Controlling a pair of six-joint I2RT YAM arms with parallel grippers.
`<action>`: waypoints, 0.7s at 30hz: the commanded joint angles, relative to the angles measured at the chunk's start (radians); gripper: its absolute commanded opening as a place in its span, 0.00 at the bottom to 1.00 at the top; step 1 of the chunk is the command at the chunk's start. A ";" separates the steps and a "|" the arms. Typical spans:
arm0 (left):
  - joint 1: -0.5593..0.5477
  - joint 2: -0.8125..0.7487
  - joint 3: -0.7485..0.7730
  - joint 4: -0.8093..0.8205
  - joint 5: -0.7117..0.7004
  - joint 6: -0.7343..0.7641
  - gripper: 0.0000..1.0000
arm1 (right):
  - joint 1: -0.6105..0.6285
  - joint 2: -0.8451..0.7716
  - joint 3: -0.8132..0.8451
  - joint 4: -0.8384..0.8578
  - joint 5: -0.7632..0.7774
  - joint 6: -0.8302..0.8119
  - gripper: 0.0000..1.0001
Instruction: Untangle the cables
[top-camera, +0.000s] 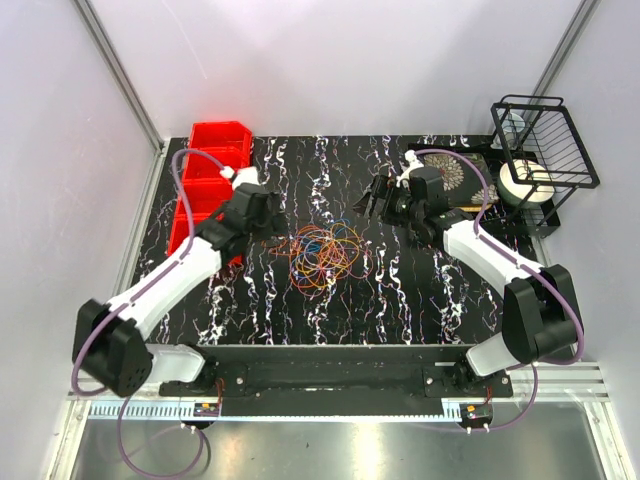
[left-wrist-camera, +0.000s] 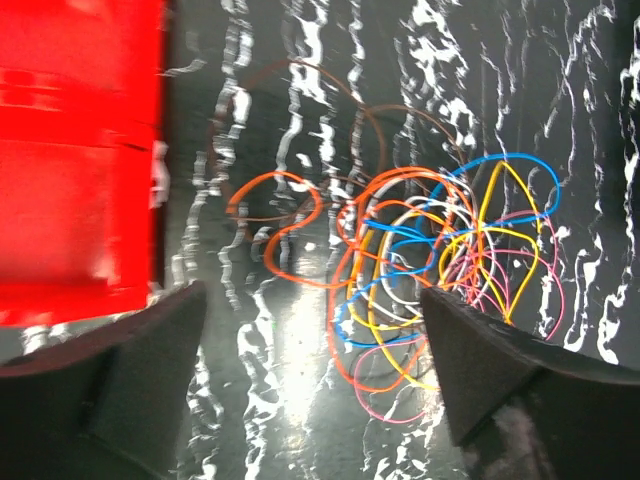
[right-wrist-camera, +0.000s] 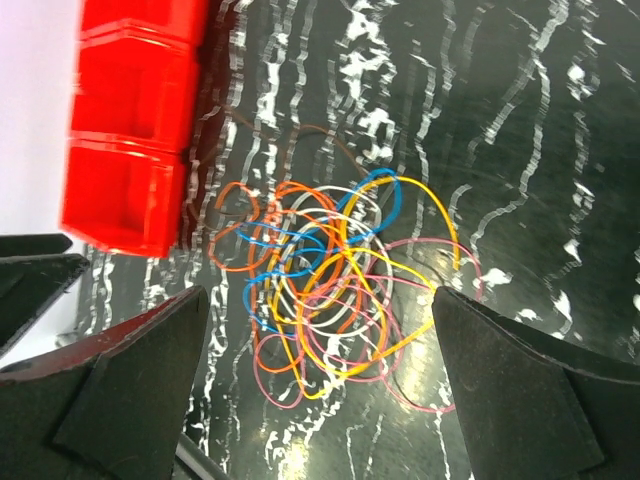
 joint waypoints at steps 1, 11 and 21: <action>-0.035 0.107 0.048 0.090 0.026 -0.056 0.82 | 0.008 -0.002 0.047 -0.034 0.069 -0.015 1.00; -0.057 0.308 0.120 0.161 0.066 -0.084 0.65 | 0.006 0.005 0.051 -0.052 0.075 -0.012 1.00; -0.055 0.443 0.212 0.121 0.011 -0.181 0.64 | 0.006 -0.002 0.040 -0.059 0.073 -0.007 1.00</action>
